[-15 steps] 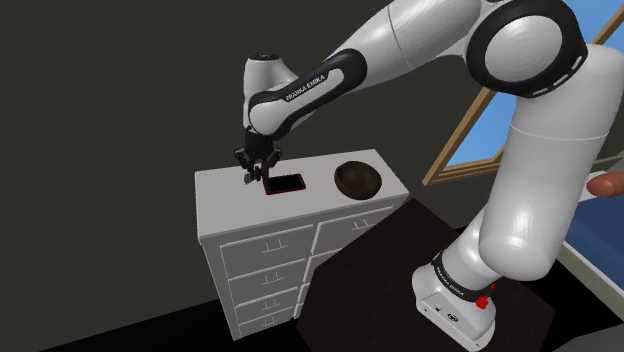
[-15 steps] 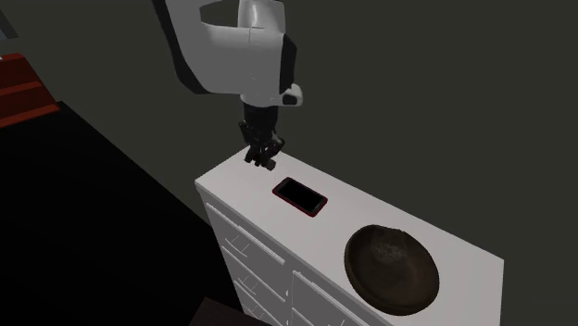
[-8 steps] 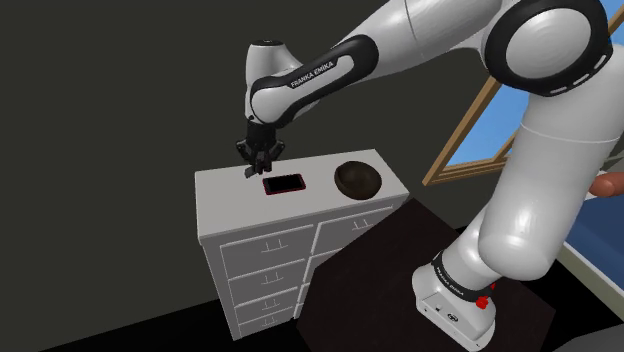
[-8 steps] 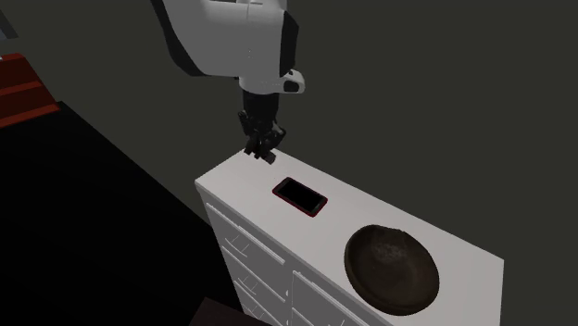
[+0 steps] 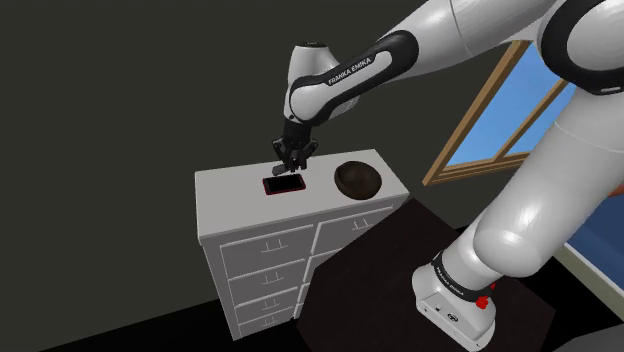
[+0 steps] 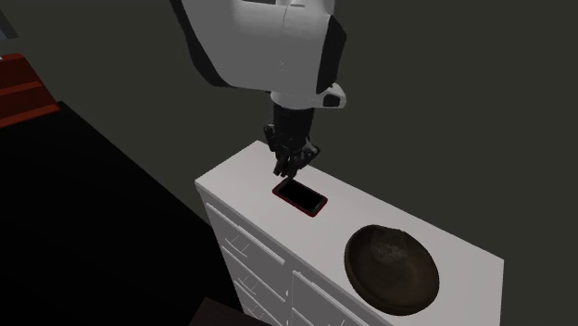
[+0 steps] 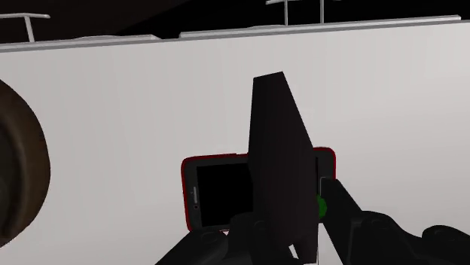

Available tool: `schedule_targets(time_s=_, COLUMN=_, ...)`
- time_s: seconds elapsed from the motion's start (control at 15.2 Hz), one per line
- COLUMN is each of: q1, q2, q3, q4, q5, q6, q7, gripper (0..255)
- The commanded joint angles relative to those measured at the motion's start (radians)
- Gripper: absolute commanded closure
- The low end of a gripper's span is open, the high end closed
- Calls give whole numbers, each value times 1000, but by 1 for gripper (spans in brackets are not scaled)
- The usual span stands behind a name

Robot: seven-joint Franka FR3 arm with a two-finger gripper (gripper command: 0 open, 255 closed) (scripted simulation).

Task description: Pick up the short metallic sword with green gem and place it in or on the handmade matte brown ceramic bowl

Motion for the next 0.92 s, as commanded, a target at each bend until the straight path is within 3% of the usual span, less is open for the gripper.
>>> schedule_targets(time_s=0.0, q1=-26, q2=-55, q3=-14, q4=-67, q5=21, q6=11, q7=-55, gripper=255)
schedule_targets(time_s=0.46, q1=-100, q2=-212, q3=-89, q4=-250, q5=60, q6=24, q7=-235, gripper=255)
schedule_targets(time_s=0.86, q1=-169, q2=-322, q3=-179, q4=-366, q5=50, q6=16, q7=-387, gripper=255)
